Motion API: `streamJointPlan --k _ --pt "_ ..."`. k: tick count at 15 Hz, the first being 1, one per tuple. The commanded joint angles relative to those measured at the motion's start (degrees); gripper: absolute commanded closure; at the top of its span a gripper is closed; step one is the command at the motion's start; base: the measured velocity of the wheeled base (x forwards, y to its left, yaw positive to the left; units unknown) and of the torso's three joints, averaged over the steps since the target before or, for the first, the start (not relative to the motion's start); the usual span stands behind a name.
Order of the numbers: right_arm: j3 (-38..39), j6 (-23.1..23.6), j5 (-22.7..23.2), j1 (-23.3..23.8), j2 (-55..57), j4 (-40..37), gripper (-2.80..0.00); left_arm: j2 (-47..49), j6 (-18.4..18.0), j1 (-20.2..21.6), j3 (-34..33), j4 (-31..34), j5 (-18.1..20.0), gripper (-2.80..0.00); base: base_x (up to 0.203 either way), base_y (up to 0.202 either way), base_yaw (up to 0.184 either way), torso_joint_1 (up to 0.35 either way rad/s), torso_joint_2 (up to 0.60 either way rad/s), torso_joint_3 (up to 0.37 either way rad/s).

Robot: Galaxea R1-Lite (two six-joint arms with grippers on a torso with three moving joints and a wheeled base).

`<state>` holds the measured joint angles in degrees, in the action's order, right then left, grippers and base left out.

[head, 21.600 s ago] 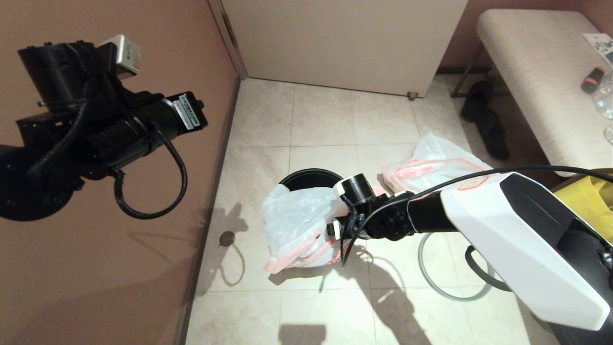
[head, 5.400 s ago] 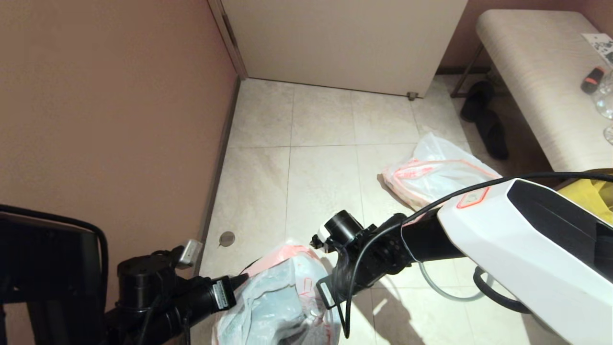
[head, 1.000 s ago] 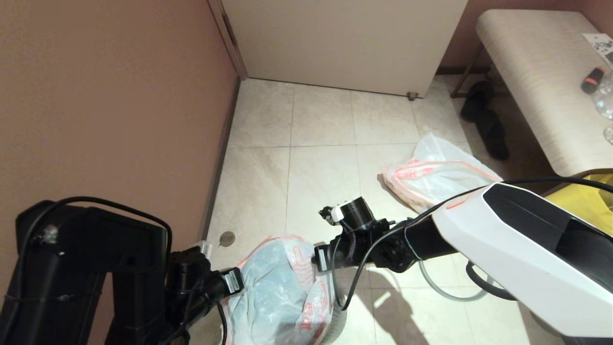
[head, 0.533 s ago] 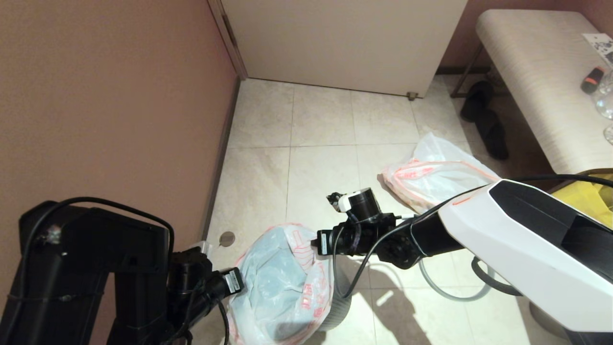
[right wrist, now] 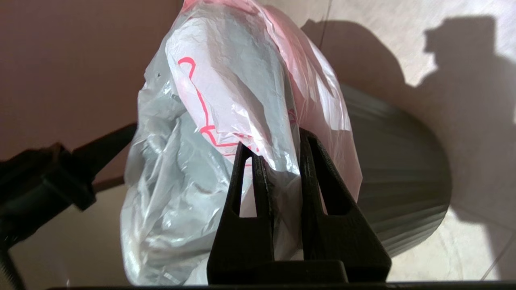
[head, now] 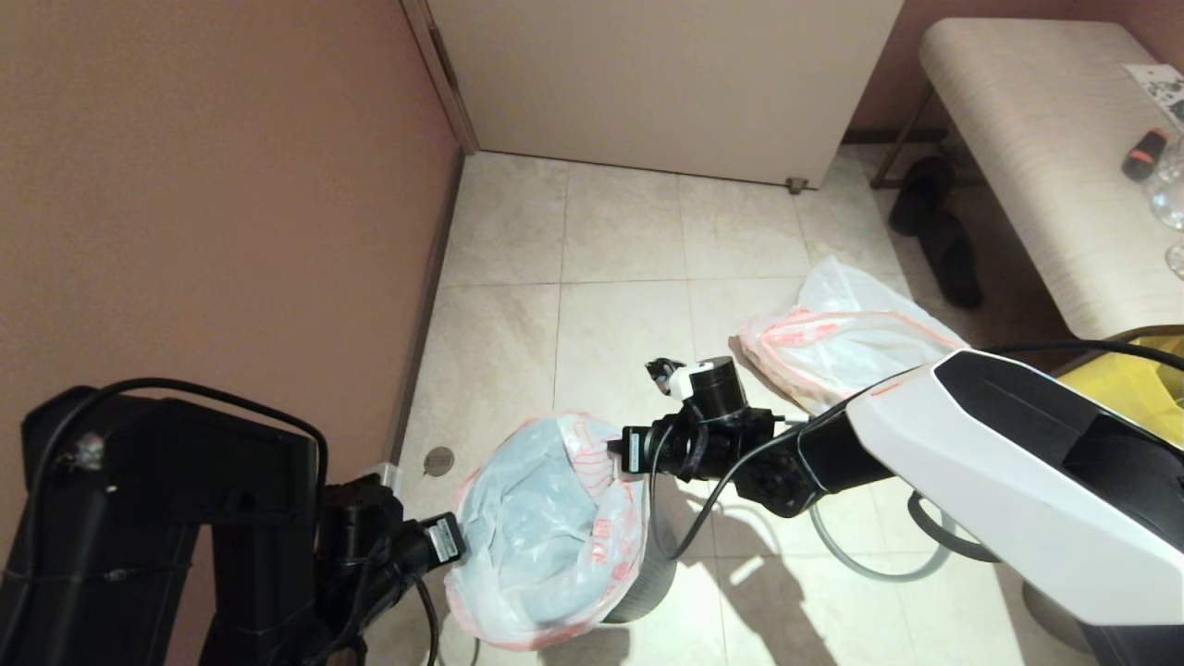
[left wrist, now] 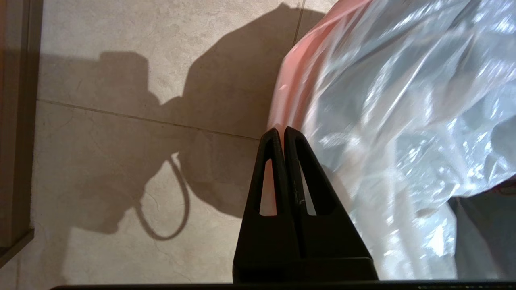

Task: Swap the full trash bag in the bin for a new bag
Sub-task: Put the new garbage bag on the trash can

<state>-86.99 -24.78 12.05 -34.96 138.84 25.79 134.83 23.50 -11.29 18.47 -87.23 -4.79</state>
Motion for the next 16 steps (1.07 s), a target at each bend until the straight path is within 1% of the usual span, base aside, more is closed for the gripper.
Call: streamJointPlan --k 1,4,6,8,10,12,14,15,16 --pt "0.1 -0.1 -0.4 0.6 1.7 2.1 0.0 -0.5 0.1 0.0 -0.1 -2.7 -0.1 0.0 0.0 0.0 0.0 0.0 0.0 0.0" --pt "-0.3 -0.1 -2.8 1.0 4.8 8.4 0.0 -0.4 0.2 -0.4 -0.2 -2.7 0.0 0.0 0.0 0.0 0.0 0.0 0.0 0.0" --pt "-0.1 -0.2 -3.3 1.8 4.7 10.7 0.0 -0.2 0.2 -0.6 -0.3 -2.7 0.0 0.0 0.0 0.0 0.0 0.0 0.0 0.0" --pt "0.5 -0.8 -3.3 2.2 3.4 11.6 0.0 -0.6 0.2 -1.8 -1.4 -2.7 0.1 0.0 0.0 0.0 0.0 0.0 0.0 0.0" --pt "1.3 -3.0 -3.3 2.1 1.6 11.7 0.0 -3.1 0.6 -3.7 -3.8 -2.7 0.2 0.0 0.0 0.0 0.0 0.0 0.0 0.0" --pt "1.7 -3.0 -3.3 2.1 0.9 13.0 0.0 -6.4 1.0 -5.9 -5.4 -2.7 -0.1 0.0 0.0 0.0 0.0 0.0 0.0 0.0" --pt "3.9 -3.1 -3.2 2.2 -2.1 15.0 0.0 -14.4 1.1 -8.5 -7.1 -2.7 -0.5 0.0 0.0 0.0 0.0 0.0 0.0 0.0" --pt "4.4 -3.0 -3.1 2.1 -2.6 15.3 0.0 -17.8 0.7 -10.3 -7.3 -2.7 -0.7 0.0 0.0 0.0 0.0 0.0 0.0 0.0" --pt "4.5 -2.9 -2.9 2.1 -2.3 15.4 0.0 -19.9 -0.8 -12.6 -7.0 -2.7 -0.7 0.0 0.0 0.0 0.0 0.0 0.0 0.0"
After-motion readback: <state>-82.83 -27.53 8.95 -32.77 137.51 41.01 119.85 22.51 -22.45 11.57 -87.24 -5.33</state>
